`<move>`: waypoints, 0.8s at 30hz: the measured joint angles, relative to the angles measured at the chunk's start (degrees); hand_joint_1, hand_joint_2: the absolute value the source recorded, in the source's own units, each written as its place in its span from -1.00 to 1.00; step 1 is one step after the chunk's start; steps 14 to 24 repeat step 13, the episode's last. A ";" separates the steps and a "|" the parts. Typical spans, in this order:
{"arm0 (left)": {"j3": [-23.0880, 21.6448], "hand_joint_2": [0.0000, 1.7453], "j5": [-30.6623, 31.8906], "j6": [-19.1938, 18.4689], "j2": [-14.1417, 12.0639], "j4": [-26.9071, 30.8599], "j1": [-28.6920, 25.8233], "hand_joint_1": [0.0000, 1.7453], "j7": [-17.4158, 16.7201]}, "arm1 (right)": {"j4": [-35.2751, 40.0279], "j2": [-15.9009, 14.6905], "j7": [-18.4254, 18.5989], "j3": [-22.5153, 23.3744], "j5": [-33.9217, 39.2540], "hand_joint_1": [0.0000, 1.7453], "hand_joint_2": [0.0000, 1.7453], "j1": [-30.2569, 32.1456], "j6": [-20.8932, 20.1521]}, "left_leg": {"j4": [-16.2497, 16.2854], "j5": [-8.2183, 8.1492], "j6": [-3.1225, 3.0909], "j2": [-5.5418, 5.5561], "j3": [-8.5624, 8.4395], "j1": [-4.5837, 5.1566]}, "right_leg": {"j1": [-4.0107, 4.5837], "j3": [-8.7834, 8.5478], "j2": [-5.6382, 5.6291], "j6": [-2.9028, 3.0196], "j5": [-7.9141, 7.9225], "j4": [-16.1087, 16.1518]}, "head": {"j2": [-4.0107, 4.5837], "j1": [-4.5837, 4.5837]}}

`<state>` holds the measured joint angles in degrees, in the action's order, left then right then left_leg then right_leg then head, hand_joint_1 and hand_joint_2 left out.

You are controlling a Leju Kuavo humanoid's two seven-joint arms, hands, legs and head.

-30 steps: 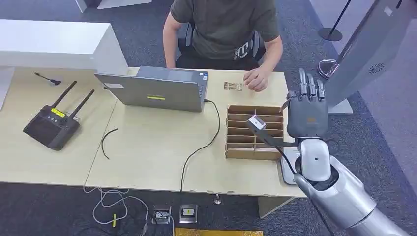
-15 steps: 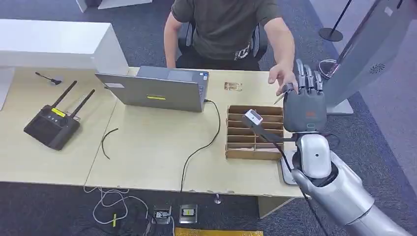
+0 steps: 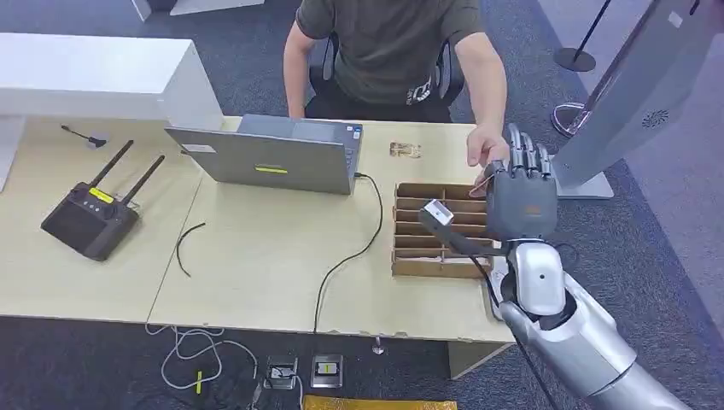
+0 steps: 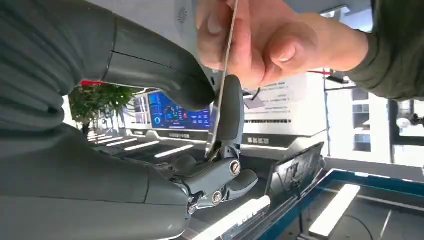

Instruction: Pass the card to the sensor for recognition and then transmit it.

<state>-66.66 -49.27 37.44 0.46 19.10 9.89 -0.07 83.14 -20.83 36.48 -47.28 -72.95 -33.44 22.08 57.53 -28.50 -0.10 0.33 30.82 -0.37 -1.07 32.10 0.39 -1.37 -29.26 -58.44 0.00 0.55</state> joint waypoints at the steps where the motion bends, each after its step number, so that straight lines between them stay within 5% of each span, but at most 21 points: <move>1: 0.00 -1.00 0.02 -0.04 0.00 0.00 0.00 -1.00 0.00 | 0.00 -0.04 0.09 0.11 -0.16 1.00 1.00 0.17 -0.05 | 0.00 0.00 0.00 0.00 0.00 0.00 | 0.00 0.00 0.00 0.00 0.00 0.00 | 0.00 0.00; 2: 0.00 -1.00 0.04 -0.07 0.00 0.00 0.01 -1.00 0.00 | 0.00 -0.07 0.18 0.26 -0.25 0.76 1.00 0.36 -0.07 | 0.00 0.00 0.00 0.00 0.00 0.00 | 0.00 0.00 -0.01 0.00 0.00 0.00 | 0.00 0.00; 3: 0.00 -1.00 0.04 -0.06 0.00 0.00 0.01 -1.00 0.00 | -0.02 -0.07 0.20 0.46 -0.25 -1.00 1.00 0.47 -0.09 | 0.00 0.00 0.00 -0.01 0.00 0.00 | 0.00 0.00 -0.01 0.00 0.00 0.00 | 0.00 -0.02; 4: 0.00 -1.00 0.04 -0.07 0.00 0.00 0.00 -1.00 0.00 | -0.02 -0.09 0.22 0.48 -0.27 -1.00 1.00 0.52 -0.11 | 0.00 0.00 0.00 -0.01 0.00 0.00 | 0.00 0.01 -0.03 0.00 0.00 0.00 | 0.00 0.00; 5: 0.00 -1.00 0.09 -0.11 0.00 0.00 0.01 -1.00 0.00 | -0.07 -0.09 0.29 0.48 -0.47 -1.00 -1.00 0.59 -0.16 | 0.00 0.00 0.00 -0.01 0.00 0.00 | 0.00 0.01 -0.04 0.00 0.00 0.00 | 0.00 0.00; 24: 0.00 -1.00 1.55 -0.04 -0.11 0.00 0.24 -1.00 -0.57 | -0.17 -0.87 2.25 1.53 -4.07 -1.00 -1.00 2.01 -2.14 | 0.00 0.00 0.00 -0.02 -0.03 0.00 | 0.00 0.01 -0.07 0.00 0.00 0.00 | 0.00 0.00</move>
